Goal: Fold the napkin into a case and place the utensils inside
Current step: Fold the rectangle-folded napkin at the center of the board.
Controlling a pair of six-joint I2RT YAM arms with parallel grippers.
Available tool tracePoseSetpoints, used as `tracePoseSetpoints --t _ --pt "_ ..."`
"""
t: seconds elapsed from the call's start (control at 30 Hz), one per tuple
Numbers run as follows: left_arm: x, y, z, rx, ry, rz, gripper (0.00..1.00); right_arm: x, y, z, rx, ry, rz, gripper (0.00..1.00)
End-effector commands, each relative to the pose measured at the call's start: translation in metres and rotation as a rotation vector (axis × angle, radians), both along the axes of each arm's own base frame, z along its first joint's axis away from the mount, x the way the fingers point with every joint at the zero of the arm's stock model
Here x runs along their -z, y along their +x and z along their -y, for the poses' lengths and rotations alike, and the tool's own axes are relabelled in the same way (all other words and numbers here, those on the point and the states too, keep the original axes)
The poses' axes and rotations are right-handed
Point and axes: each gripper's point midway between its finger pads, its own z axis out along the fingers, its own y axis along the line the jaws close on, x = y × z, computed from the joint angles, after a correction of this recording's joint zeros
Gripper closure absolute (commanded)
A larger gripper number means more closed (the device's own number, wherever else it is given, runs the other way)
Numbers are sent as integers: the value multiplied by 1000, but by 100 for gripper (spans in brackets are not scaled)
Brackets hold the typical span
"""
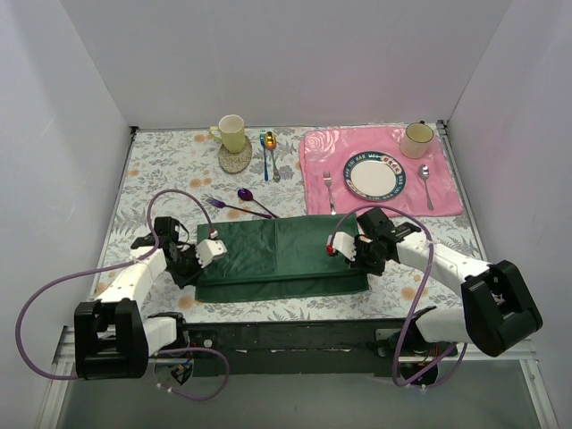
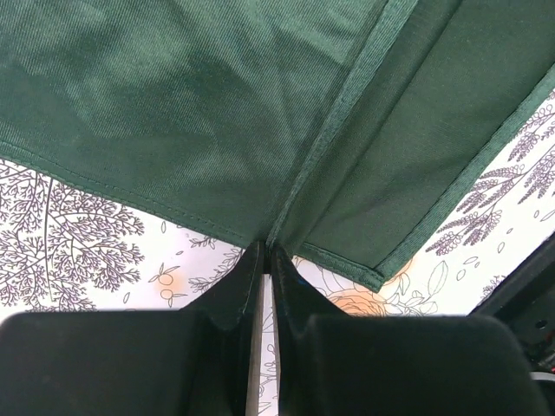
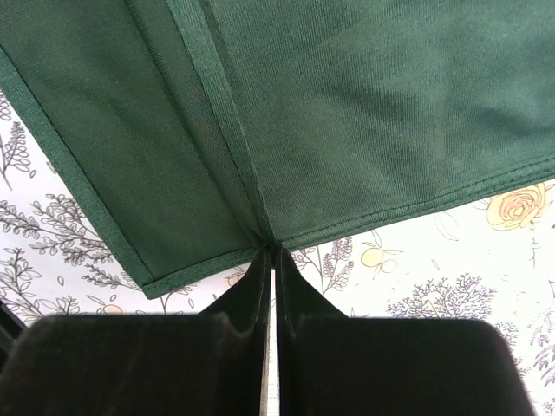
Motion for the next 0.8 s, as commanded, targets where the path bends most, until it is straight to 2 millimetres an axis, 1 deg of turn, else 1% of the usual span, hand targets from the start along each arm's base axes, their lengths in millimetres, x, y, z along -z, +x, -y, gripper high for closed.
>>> tracePoseSetpoints --t 0.0,0.07,0.1,0.13,0.2,0.27,0.3,0.33,0.37,0.4,0.43,0.47,0.5,0.53,0.57,0.63,0.67,0.77 --pt "3 19 -12 -35 62 48 100 6 1 18 26 -81 26 99" --pt "4 25 -8 -41 47 52 100 6 1 22 27 -89 43 99" --pt "6 26 -7 -59 43 37 100 10 -1 27 31 -109 46 99" --pt "5 30 0 -36 39 40 100 11 0 29 34 -116 50 99" --pt "8 33 2 -33 43 31 100 13 4 30 44 -121 52 99" --pt "6 39 2 -27 49 43 100 13 4 30 52 -123 37 99" --pt "4 40 2 -23 51 44 100 10 4 28 54 -116 32 99" --pt "1 42 2 -16 51 54 100 3 9 24 53 -102 43 99" --pt "-5 40 2 -11 52 48 100 -5 12 21 53 -89 55 99" --pt "-10 40 3 -5 49 54 100 -10 7 20 51 -80 38 99" --pt "-17 41 4 0 45 75 100 -19 11 17 53 -65 51 99" --pt "-24 38 4 17 44 71 100 -26 10 16 53 -52 58 99" --pt "-28 37 4 27 42 76 100 -30 8 14 51 -35 50 99" --pt "-33 36 5 30 39 83 100 -33 2 16 49 -38 30 99" --pt "-37 30 5 41 39 75 100 -38 0 14 47 -26 35 99" --pt "-44 29 6 63 38 84 100 -41 -6 16 35 -27 26 99" --pt "-47 23 5 73 42 75 100 -40 -9 17 31 -25 27 99" --pt "-47 15 5 110 46 68 100 -37 -13 19 25 -26 18 99"
